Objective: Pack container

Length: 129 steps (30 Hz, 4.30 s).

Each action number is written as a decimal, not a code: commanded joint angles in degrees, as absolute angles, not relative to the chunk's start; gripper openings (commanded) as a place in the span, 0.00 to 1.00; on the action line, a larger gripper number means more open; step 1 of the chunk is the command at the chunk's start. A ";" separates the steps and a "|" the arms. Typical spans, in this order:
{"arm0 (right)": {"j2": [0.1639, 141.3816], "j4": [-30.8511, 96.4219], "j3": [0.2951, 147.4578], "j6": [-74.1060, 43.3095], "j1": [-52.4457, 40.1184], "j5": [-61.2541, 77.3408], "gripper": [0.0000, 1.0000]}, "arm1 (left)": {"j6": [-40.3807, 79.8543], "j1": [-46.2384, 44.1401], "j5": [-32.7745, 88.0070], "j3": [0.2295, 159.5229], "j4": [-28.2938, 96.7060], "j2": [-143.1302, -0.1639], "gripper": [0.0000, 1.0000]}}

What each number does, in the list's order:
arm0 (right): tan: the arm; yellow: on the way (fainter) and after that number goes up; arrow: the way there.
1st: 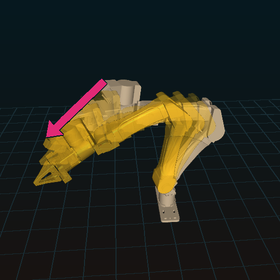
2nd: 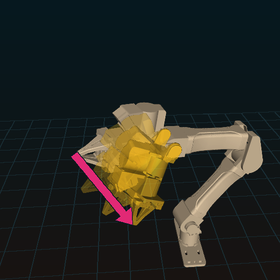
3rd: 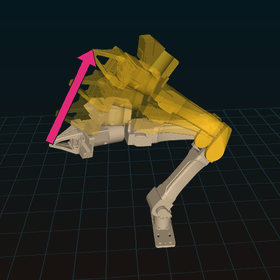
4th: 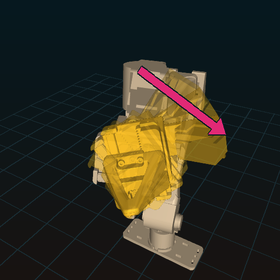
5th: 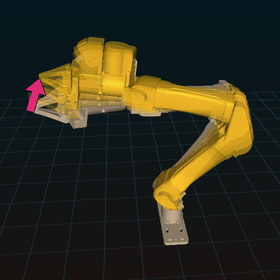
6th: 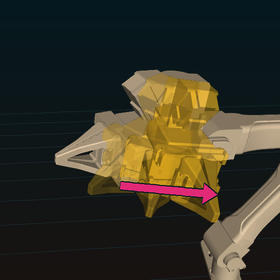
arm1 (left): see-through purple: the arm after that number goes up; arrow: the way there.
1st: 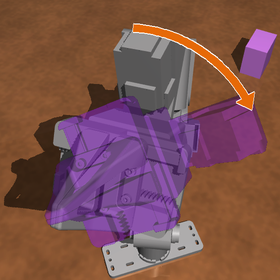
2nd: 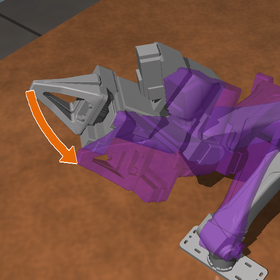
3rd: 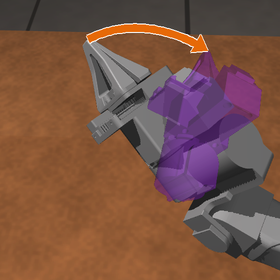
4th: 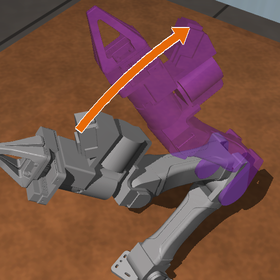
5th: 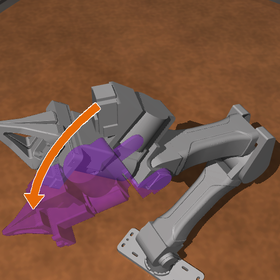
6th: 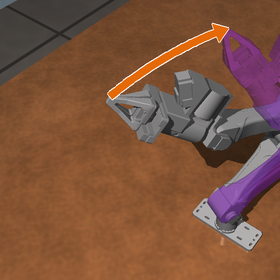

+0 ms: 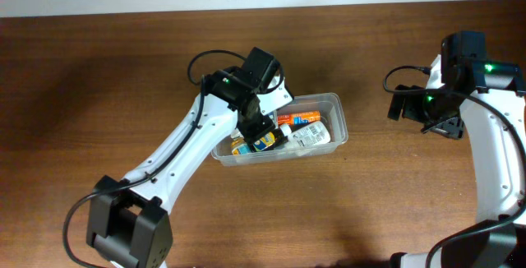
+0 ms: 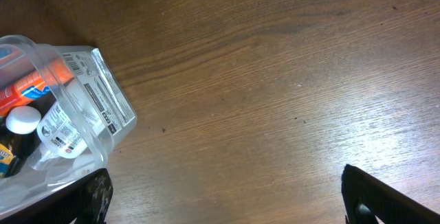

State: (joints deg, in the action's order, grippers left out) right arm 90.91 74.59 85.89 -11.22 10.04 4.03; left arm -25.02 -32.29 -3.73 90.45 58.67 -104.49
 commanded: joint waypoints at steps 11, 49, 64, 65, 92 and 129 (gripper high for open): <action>89.01 67.81 90.61 -9.21 1.43 0.84 0.98 | 5.85 -12.14 -4.51 92.36 57.65 -90.26 0.99; 43.90 67.46 59.02 -6.63 -3.05 -0.84 0.98 | 3.20 -2.61 -0.19 57.63 62.54 -44.75 0.99; 39.11 55.72 53.32 7.86 -2.70 -0.47 0.98 | 3.20 -2.61 -0.21 57.63 62.65 -44.75 0.99; 37.34 53.87 51.59 8.93 -2.50 -0.45 0.98 | 3.20 -2.61 -0.21 57.63 62.65 -44.75 0.99; 0.30 4.29 0.32 8.78 -2.57 1.93 0.98 | 3.20 -2.61 -0.21 57.63 62.65 -44.75 0.99; 0.32 4.29 0.32 8.78 -2.57 1.93 0.98 | 1.72 -2.28 -0.19 49.98 58.81 -30.44 0.99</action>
State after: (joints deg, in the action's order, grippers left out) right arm 0.91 4.29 0.78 9.23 -2.50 1.43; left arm 2.76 -2.50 -0.71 54.39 61.49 -37.98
